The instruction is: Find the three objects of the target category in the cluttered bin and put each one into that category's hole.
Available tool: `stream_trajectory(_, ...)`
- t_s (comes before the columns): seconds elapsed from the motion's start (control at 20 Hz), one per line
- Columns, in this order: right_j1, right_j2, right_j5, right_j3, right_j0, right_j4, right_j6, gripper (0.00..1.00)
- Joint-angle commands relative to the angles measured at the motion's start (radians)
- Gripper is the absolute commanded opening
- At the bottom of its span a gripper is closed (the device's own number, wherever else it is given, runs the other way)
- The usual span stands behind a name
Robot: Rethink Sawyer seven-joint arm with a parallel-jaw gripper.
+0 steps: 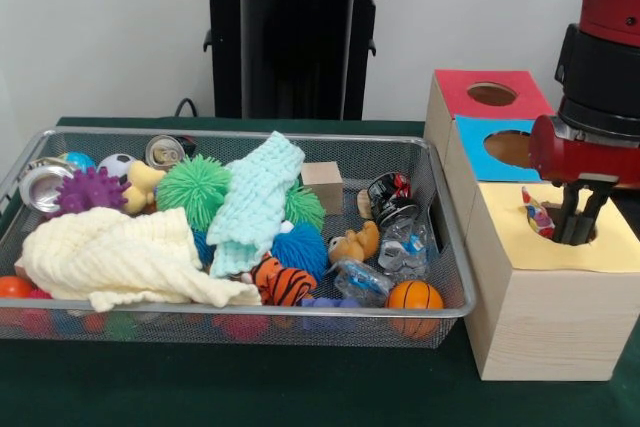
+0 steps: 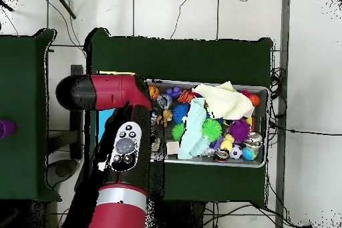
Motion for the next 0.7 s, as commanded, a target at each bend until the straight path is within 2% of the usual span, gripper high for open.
stream_trajectory(0.05,-0.085,0.071,-0.043,0.029,-0.053,0.016,0.131,0.00)
stream_trajectory(0.15,-0.090,0.082,-0.076,0.087,-0.057,0.013,0.132,0.00)
stream_trajectory(0.2,-0.086,0.098,-0.145,0.158,-0.062,0.000,0.135,0.00)
stream_trajectory(0.3,-0.054,0.133,-0.242,0.233,-0.084,-0.032,0.120,0.00)
stream_trajectory(0.45,0.002,0.148,-0.284,0.254,-0.097,-0.054,0.114,0.00)
stream_trajectory(0.55,0.043,0.129,-0.214,0.238,-0.087,-0.040,0.122,0.00)
stream_trajectory(0.7,0.116,0.088,-0.043,0.189,-0.066,-0.011,0.152,0.00)
